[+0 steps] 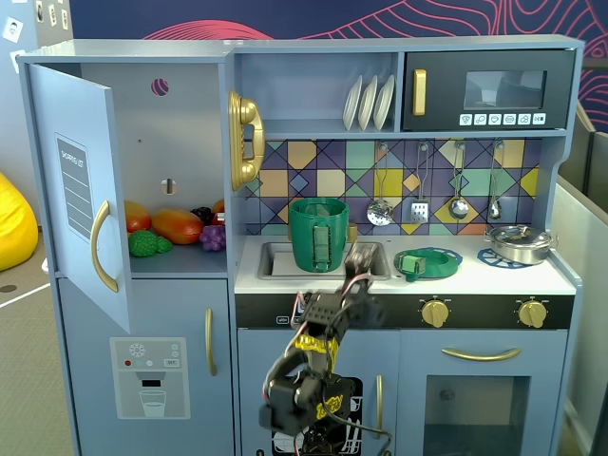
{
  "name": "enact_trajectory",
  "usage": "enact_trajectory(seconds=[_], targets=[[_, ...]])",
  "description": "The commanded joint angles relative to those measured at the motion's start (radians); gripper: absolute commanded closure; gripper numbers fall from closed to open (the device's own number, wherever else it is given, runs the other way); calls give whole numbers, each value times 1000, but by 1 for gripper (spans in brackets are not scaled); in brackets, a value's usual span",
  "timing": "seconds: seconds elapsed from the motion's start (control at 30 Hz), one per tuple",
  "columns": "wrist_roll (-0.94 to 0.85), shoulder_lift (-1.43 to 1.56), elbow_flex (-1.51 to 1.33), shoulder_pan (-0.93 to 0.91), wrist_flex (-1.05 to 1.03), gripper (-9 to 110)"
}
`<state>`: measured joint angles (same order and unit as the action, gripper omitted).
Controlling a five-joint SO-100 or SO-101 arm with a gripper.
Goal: Pick up the lid from the counter and put it on the green recipient
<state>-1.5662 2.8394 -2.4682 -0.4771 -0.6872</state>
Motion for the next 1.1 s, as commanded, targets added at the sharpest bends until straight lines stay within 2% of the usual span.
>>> enact_trajectory(seconds=[0.0,0.13,0.57,1.07], targets=[[0,-84,140,-115,252,49],[11,-109,77,-153,491,48],[-11,-399,71,-173,834,47],[-35,-698,273,-140,867,52]])
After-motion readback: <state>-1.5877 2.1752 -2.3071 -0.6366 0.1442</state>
